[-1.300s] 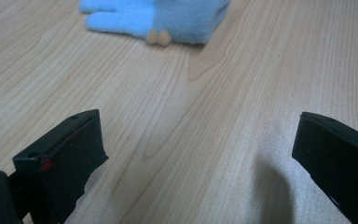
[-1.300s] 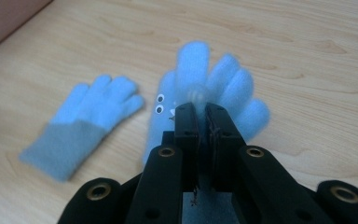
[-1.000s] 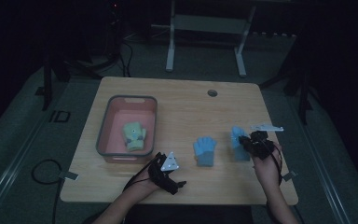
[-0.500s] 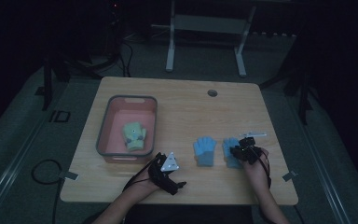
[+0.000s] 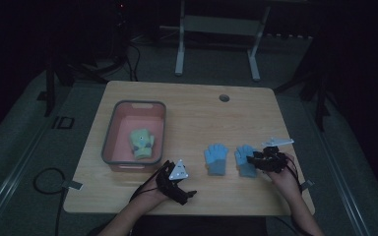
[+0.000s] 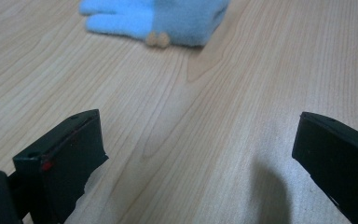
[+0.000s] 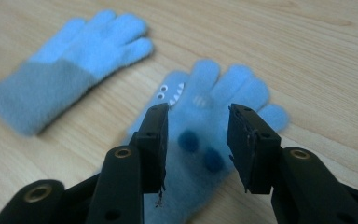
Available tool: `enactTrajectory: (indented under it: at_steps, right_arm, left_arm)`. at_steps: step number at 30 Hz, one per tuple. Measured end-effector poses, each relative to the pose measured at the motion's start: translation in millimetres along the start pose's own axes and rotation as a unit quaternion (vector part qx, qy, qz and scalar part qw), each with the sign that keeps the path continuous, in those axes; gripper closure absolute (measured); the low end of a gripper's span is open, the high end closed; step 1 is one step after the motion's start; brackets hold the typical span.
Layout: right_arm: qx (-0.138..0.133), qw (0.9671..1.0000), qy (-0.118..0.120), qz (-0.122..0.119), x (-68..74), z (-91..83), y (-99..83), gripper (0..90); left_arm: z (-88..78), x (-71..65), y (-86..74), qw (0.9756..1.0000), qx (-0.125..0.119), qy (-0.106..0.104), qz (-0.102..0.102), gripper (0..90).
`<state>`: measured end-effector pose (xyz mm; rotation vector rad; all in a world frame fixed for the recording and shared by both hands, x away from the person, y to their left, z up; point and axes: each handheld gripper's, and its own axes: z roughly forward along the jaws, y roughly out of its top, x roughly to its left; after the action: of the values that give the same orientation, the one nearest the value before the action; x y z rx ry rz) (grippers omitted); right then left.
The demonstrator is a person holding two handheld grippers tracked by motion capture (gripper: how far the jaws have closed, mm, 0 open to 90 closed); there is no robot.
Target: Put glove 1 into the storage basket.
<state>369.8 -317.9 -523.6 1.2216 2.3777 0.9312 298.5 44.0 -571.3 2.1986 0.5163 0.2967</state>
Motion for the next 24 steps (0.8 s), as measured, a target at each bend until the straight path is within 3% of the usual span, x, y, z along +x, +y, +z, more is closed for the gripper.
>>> enactTrajectory:
  at_steps: [3, 12, 19, 24]
  right_arm:
    - [0.008, 0.9998, 0.003, -0.017, -1.6, 1.7, 0.4, 57.7]
    - [0.024, 0.9996, 0.002, -0.013, 1.6, 16.8, -3.2, 56.6]
    - [0.024, 0.9993, -0.023, -0.018, 7.1, 19.8, -8.6, 64.0]
    - [0.013, 0.9993, -0.035, -0.001, 8.1, 19.6, -11.4, 78.0]
  left_arm:
    - [0.3, -0.2, 0.2, 1.0, -0.001, 0.001, 0.001, 2.4]
    - [-0.4, 0.0, 0.2, 1.0, -0.002, 0.001, -0.001, 2.4]
    - [-0.6, -0.5, 0.4, 1.0, -0.002, 0.002, 0.003, 2.5]
    - [-0.4, -0.3, 0.3, 1.0, -0.001, 0.002, 0.001, 2.4]
